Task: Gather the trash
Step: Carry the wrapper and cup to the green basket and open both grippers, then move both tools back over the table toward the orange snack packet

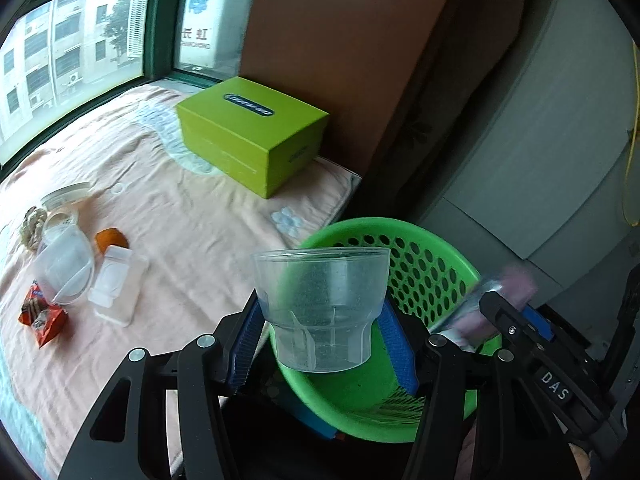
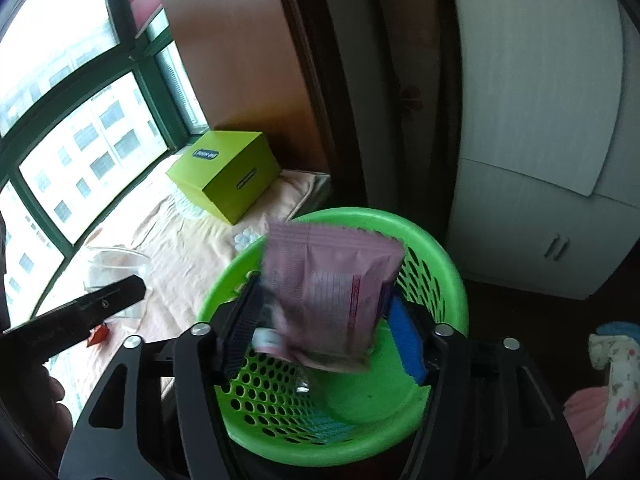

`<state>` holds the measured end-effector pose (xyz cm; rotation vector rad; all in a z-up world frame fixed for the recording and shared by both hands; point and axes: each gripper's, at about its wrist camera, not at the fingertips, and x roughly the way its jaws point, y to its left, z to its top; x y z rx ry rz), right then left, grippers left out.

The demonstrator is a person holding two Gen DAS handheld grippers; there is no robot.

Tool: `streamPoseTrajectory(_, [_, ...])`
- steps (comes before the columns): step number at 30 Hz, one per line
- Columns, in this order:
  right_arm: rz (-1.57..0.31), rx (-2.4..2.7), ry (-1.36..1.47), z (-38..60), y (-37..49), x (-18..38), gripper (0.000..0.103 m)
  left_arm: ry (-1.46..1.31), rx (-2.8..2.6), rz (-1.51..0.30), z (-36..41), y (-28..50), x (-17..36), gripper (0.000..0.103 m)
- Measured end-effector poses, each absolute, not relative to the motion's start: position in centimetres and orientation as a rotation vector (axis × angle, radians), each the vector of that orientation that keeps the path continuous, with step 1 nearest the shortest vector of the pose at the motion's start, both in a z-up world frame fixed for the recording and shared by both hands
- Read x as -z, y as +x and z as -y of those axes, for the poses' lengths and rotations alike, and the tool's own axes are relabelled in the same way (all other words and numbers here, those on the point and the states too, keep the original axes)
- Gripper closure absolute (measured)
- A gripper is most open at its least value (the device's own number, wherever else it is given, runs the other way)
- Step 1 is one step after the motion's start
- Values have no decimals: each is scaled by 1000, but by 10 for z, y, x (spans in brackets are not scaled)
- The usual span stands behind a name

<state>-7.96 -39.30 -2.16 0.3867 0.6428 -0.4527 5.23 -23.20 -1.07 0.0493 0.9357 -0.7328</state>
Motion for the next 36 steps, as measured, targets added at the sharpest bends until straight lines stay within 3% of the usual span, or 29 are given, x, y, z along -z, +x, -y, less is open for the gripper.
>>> streamPoseTrajectory(16, [-599,487,422,410,-104,15,33,104,789,-965,265,36,20,48])
streamPoseTrajectory(28, [-593,480,430,410,-106,15,31,120,797,-955,270,27,17,25])
streamPoseTrajectory(36, [-610,434,404,392,-91,14,28,80,725,-930,239,39,6,23])
